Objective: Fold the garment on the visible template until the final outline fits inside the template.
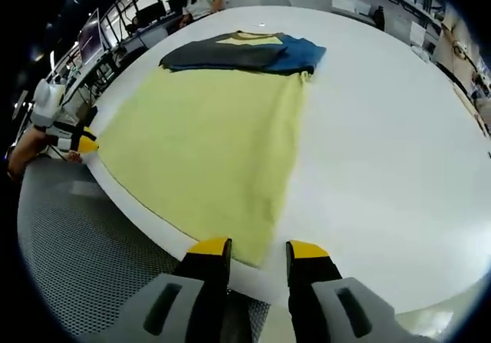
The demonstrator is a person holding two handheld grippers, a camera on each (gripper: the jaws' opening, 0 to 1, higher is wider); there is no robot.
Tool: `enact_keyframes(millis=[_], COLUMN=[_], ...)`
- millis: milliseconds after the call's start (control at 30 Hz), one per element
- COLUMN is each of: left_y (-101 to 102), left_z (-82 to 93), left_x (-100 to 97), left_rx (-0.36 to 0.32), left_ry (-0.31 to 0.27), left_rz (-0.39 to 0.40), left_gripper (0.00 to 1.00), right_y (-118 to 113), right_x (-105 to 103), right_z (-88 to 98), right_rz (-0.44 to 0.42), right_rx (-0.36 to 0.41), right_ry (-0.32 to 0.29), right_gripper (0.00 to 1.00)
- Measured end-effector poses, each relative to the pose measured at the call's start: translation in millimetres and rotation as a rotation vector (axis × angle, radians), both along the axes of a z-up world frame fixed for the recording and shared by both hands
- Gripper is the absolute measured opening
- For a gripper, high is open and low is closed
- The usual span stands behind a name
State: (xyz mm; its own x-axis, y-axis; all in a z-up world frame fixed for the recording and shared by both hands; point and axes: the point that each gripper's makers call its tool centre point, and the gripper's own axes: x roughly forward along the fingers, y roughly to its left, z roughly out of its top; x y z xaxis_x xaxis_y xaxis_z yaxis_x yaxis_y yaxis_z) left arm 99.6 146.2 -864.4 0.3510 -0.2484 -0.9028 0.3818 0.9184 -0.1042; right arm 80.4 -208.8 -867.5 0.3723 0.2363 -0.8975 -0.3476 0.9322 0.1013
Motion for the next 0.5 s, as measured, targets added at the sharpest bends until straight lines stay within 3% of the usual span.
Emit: enact_keyframes(millis=[233, 333, 500], left_y=[2.1, 4.0, 4.9], left_z=[-1.1, -1.5, -1.5], left_x=[-0.2, -0.5, 0.2], left_rx=[0.039, 0.018, 0.019], left_ry=[-0.012, -0.004, -0.011], left_rz=[-0.016, 0.039, 0.043], left_gripper=[0.12, 0.11, 0.08], right_y=[-0.1, 2.3, 2.0], right_x=[-1.4, -1.9, -1.6], right_z=[-2.2, -2.2, -2.4], right_rz=[0.019, 0.025, 0.034], right_rx=[-0.019, -0.013, -0.025], right_ry=[0.009, 0.008, 0.002], right_gripper=[0.04, 0.02, 0.01])
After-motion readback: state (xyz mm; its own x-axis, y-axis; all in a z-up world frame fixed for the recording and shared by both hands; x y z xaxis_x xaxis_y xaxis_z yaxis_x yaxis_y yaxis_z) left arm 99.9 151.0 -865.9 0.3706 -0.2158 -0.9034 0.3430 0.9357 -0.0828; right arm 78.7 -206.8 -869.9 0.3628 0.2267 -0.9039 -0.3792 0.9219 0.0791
